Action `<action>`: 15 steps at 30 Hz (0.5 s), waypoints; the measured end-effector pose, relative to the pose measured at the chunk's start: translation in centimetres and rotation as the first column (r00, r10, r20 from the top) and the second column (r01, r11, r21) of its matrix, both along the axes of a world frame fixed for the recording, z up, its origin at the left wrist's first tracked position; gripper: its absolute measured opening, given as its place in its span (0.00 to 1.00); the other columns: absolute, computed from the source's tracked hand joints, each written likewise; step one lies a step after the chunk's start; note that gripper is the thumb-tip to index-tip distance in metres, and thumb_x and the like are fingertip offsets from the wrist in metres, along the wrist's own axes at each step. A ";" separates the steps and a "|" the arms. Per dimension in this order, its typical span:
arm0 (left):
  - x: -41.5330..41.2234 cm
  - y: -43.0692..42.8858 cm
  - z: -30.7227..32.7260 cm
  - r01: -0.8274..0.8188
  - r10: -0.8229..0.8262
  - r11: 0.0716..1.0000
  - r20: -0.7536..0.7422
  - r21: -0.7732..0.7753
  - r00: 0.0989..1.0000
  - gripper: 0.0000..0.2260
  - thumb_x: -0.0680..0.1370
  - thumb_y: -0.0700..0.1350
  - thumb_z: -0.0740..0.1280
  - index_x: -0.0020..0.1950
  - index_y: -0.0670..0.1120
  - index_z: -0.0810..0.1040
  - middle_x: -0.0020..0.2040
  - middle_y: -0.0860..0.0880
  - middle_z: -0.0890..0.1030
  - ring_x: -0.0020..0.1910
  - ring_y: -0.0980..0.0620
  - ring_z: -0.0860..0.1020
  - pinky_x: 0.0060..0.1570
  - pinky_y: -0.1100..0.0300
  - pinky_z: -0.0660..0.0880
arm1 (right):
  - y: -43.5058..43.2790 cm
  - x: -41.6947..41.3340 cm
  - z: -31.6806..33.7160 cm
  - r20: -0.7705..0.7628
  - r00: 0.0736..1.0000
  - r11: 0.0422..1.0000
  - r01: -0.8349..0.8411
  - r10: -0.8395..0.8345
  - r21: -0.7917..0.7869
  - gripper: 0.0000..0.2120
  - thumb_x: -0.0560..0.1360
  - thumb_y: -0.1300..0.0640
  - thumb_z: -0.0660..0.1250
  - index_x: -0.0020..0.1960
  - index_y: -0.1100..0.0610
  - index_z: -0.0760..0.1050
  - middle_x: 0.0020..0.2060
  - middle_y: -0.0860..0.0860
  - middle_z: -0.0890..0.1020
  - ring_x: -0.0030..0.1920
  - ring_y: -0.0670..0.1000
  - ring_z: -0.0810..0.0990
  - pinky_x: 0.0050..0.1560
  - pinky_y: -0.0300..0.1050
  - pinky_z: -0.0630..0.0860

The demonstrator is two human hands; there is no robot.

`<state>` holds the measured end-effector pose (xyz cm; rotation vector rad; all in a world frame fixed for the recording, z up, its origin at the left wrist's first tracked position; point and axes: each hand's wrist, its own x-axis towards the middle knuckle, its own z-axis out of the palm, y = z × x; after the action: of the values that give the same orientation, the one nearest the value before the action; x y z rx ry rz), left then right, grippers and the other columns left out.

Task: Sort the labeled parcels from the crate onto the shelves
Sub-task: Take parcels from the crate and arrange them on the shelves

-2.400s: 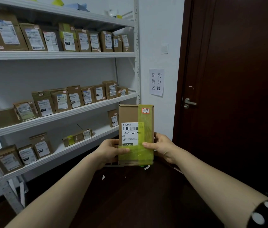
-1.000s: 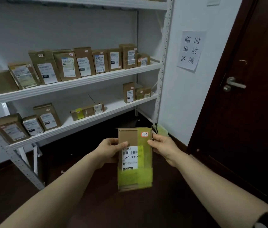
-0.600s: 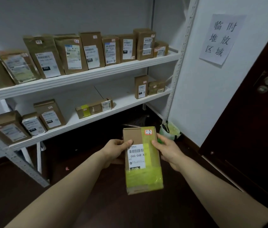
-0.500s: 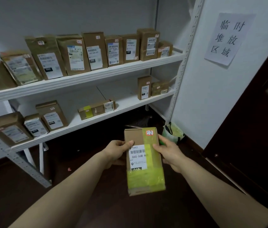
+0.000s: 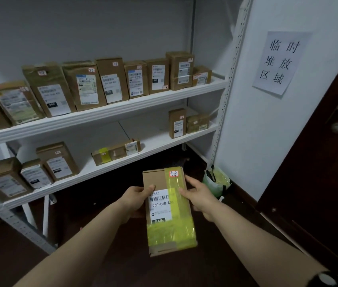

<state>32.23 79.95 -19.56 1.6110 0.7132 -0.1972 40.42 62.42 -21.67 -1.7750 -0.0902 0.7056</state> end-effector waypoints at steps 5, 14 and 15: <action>1.3 -1.9 0.9 0.009 -0.009 1.000 0.012 0.018 1.000 0.15 0.79 0.52 0.63 0.56 0.41 0.76 0.51 0.43 0.81 0.52 0.44 0.79 0.57 0.44 0.75 | -1.9 1.2 1.0 0.056 0.998 1.000 0.000 0.001 -0.026 0.28 0.78 0.58 0.65 0.75 0.47 0.60 0.67 0.59 0.72 0.67 0.57 0.71 0.54 0.46 0.70; 3.2 -4.6 1.6 0.008 -0.009 1.000 0.033 0.022 0.999 0.13 0.80 0.50 0.63 0.55 0.40 0.76 0.49 0.42 0.81 0.49 0.44 0.80 0.48 0.49 0.77 | -4.6 2.5 2.4 0.094 0.996 1.000 -0.003 0.004 -0.010 0.27 0.79 0.58 0.64 0.75 0.48 0.60 0.64 0.57 0.75 0.55 0.50 0.75 0.35 0.35 0.66; 3.3 -4.7 1.6 0.008 -0.009 1.000 0.031 0.024 0.999 0.13 0.80 0.50 0.63 0.55 0.40 0.76 0.49 0.42 0.81 0.49 0.44 0.80 0.48 0.49 0.77 | -4.8 2.6 2.4 0.096 0.995 1.000 -0.005 0.006 -0.010 0.27 0.79 0.58 0.64 0.75 0.48 0.60 0.64 0.57 0.75 0.55 0.51 0.75 0.35 0.35 0.66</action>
<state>35.55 75.21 -17.94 1.6367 0.6870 -0.1698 43.05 57.63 -19.25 -1.8185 -0.1576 0.6253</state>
